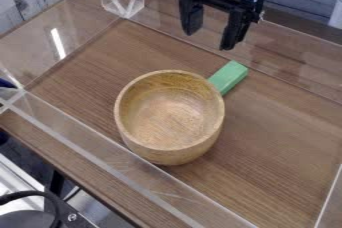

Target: Put the green block in the brown bowl

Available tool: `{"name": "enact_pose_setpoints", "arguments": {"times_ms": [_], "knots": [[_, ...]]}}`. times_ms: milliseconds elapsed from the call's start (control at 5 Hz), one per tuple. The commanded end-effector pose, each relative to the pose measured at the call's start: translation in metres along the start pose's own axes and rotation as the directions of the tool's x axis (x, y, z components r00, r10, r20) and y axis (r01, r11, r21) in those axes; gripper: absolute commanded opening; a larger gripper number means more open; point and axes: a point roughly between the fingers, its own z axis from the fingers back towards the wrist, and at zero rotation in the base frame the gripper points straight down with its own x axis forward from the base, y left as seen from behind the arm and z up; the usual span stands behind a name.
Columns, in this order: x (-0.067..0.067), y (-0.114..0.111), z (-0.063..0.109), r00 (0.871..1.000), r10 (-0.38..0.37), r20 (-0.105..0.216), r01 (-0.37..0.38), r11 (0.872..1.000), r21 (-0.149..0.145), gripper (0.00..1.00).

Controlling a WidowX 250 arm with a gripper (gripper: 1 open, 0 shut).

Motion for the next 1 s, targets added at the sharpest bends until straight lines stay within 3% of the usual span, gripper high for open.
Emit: {"name": "enact_pose_setpoints", "arguments": {"times_ms": [0,200,600,800], "knots": [[0.008,-0.005,-0.014,1.0,0.001,-0.013,-0.001,1.0,0.021,1.0],[0.013,-0.009,-0.033,1.0,-0.006,-0.026,0.007,0.999,0.042,1.0],[0.042,-0.015,-0.037,0.998,-0.044,0.044,0.045,0.998,-0.039,1.0],[0.051,-0.012,-0.046,0.999,-0.047,0.025,0.047,0.999,-0.026,1.0]]}}
